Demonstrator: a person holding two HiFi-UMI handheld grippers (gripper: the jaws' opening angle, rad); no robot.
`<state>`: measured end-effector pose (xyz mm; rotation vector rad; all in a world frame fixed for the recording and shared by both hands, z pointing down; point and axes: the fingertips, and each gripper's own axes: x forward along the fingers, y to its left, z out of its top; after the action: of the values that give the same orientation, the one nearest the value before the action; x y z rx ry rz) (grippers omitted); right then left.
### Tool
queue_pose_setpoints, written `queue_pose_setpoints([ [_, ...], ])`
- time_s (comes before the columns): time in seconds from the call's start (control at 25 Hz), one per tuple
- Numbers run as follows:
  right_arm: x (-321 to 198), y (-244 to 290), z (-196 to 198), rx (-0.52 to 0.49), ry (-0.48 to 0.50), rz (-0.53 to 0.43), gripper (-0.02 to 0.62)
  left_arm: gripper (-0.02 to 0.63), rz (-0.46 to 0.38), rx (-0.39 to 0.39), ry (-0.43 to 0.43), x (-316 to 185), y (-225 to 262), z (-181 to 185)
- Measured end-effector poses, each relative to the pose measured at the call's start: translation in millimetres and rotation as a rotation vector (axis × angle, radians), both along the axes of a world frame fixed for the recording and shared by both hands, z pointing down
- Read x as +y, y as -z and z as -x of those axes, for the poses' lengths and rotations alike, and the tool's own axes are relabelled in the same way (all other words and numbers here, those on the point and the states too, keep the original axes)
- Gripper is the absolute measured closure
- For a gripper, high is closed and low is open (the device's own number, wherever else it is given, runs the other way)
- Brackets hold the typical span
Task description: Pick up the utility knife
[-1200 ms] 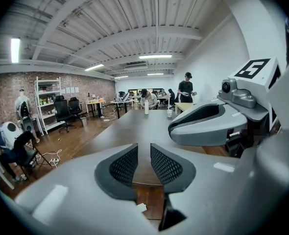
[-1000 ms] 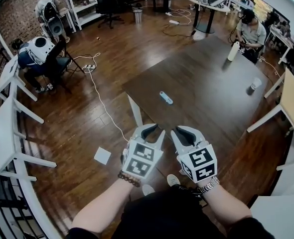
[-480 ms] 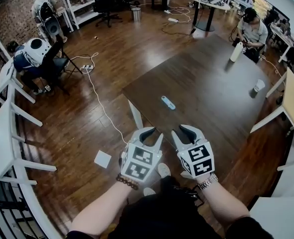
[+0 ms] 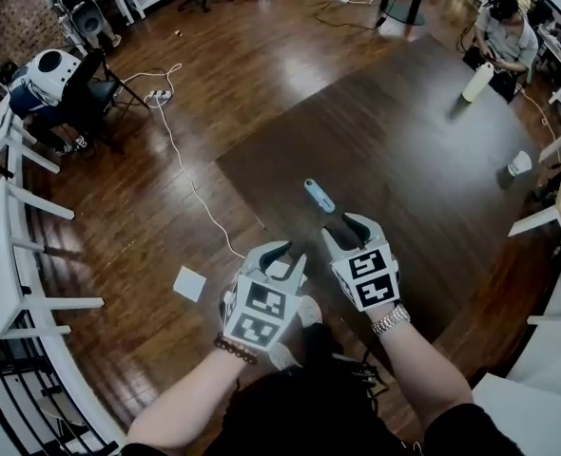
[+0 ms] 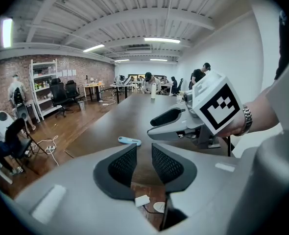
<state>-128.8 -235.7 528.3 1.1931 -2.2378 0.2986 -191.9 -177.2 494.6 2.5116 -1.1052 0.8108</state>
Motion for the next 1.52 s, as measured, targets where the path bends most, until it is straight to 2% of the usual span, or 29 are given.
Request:
queue_pose_setpoints([
  [0.32,-83.1,-85.8,5.3,0.032,0.062,0.153,0.391,0.488,0.11,-0.034,0.047,-66.5,-48.3,-14.9],
  [0.6,-100.2,-131.3,11.0,0.06,0.096,0.243,0.391,0.488,0.149,-0.053,0.071,-86.7,-67.6,-14.6],
  [0.76,-97.2,-128.5,8.5,0.053,0.084,0.232,0.396,0.488,0.158,-0.052,0.075,-85.9,-68.0,-15.8],
  [0.88,-96.4,-128.9,6.0,0.064,0.081,0.235,0.46,0.488,0.167,-0.053,0.068,-83.4,-69.2,-17.2],
  [1.08,-92.1,-129.0,4.3,0.061,0.055,0.228,0.465,0.488,0.156,-0.052,0.061,-79.7,-72.9,-12.9],
  [1.52,-46.8,-78.7,-14.0,0.022,0.006,0.167,0.466,0.488,0.093,-0.03,0.038,-50.9,-40.4,-21.7],
])
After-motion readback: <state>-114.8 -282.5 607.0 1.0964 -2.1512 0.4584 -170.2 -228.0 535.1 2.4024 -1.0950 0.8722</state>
